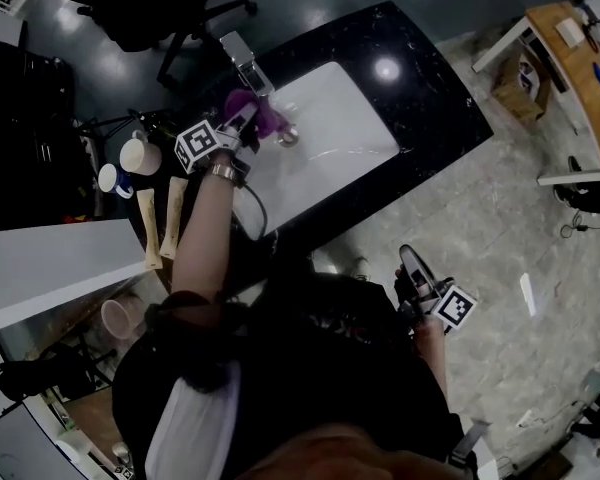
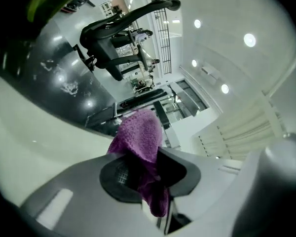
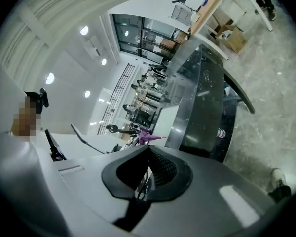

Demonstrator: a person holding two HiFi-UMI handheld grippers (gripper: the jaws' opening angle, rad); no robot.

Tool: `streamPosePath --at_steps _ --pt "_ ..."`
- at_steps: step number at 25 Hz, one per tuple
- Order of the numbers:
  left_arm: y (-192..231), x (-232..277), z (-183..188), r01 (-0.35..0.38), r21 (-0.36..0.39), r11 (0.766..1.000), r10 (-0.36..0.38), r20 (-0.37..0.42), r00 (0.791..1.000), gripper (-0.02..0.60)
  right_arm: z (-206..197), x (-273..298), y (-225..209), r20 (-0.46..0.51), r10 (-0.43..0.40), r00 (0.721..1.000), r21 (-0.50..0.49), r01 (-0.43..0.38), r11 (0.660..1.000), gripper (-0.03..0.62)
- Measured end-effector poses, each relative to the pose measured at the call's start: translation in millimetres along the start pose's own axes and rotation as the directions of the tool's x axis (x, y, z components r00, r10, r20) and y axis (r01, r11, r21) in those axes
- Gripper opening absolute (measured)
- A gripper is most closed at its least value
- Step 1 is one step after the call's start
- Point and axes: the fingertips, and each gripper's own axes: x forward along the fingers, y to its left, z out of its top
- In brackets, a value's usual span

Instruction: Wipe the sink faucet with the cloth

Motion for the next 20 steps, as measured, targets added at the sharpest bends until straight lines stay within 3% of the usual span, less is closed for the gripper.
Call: streamPosePath --at_steps 3,7,10,14,17,20 --pt "-32 -38 -33 0.024 0.083 0.996 -0.023 -0.015 1.0 0.075 11 11 12 -0.062 0.097 0.993 -0.045 -0.1 0.994 0.011" --pt "-103 -78 -87 0.115 0.165 0.98 -0.11 -0.038 0.993 0.077 24 17 39 -0.185 0.209 0.96 -0.112 -0.232 0.966 0.011" --pt "-149 -91 -125 0.144 0.293 0.945 -0.129 -0.07 0.989 0.077 31 14 57 -0.249 0.273 0.929 -0.139 -0.313 0.939 0.012" --pt "-200 -101 -185 0.187 0.424 0.886 -0.134 -0.153 0.979 0.077 29 7 79 -0.335 0.345 0.877 -0.165 -0.415 0.895 0.083" --pt "-235 -122 -242 0.236 0.429 0.872 -0.167 -0.192 0.967 0.077 19 0 95 -0.412 0.383 0.827 -0.176 -0.485 0.857 0.137" --pt "-248 -139 -292 0.262 0.382 0.886 -0.206 -0.183 0.961 0.077 2 -6 106 -0.495 0.43 0.755 -0.146 -0.56 0.816 0.188"
